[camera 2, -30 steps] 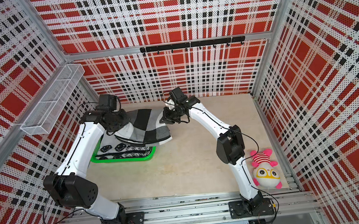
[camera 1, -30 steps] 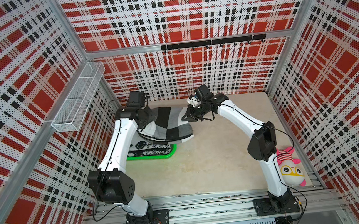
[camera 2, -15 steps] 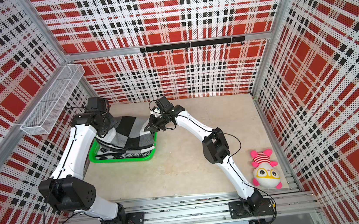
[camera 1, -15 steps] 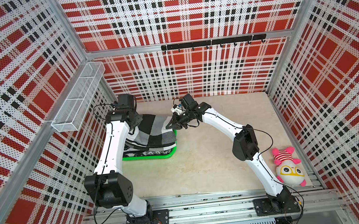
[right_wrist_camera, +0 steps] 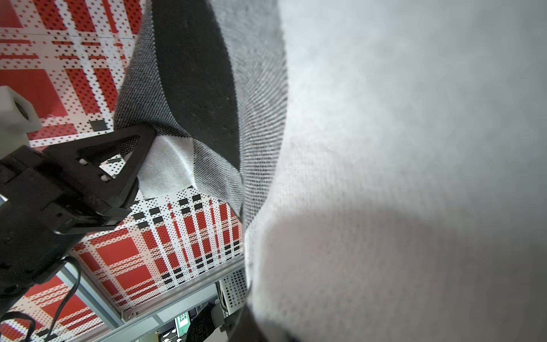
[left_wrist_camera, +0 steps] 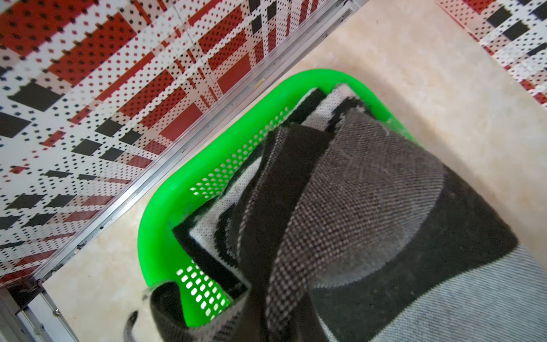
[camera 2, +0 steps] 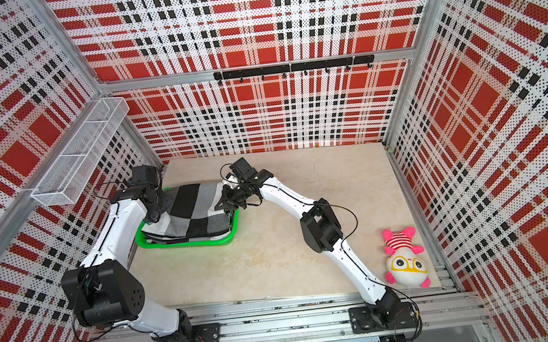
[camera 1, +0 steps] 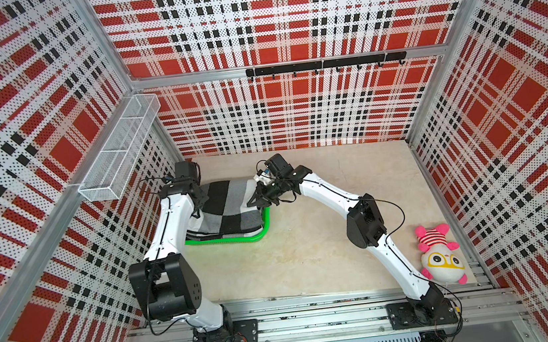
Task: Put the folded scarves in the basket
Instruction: Place the scarf in the basket.
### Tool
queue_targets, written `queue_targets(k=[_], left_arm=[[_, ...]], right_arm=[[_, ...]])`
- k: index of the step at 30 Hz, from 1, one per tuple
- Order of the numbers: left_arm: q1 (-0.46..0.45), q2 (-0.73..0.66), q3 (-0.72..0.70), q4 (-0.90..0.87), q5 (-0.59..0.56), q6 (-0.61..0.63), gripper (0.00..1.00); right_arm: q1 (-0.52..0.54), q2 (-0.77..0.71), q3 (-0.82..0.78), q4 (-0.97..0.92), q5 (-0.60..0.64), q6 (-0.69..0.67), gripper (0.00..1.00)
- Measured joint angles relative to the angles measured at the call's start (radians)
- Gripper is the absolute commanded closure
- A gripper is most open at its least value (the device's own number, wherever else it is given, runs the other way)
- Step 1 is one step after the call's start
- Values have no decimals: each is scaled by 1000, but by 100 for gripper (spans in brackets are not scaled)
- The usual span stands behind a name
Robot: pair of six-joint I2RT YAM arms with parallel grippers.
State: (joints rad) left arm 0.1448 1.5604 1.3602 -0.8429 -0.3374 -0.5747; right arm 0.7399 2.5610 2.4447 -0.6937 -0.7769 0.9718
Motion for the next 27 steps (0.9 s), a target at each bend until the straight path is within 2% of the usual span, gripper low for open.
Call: queue_targets(k=[2,7,15,20,24,27], left_arm=[[9,1,-26,22,2,4,100],[12,17,-60,59,8,8,90],[-40,1,-188,97,51,-14,89],[-198,-15,-251,103,121,-93,90],[-400,-5,-233,137,182,-190,91],[-525,41,-179,158,229,-246,93]], right_arm=[[0,1,-8,-22,16,-8,100],[-2,2,-49,-94,89,-31,98],[-37,-124,-238,-149,178,-105,100],[-125,-285,-481,-173,226,-183,100],[-243,-425,-675,-203,301,-256,100],[-338,-482,-745,-267,364,-320,100]])
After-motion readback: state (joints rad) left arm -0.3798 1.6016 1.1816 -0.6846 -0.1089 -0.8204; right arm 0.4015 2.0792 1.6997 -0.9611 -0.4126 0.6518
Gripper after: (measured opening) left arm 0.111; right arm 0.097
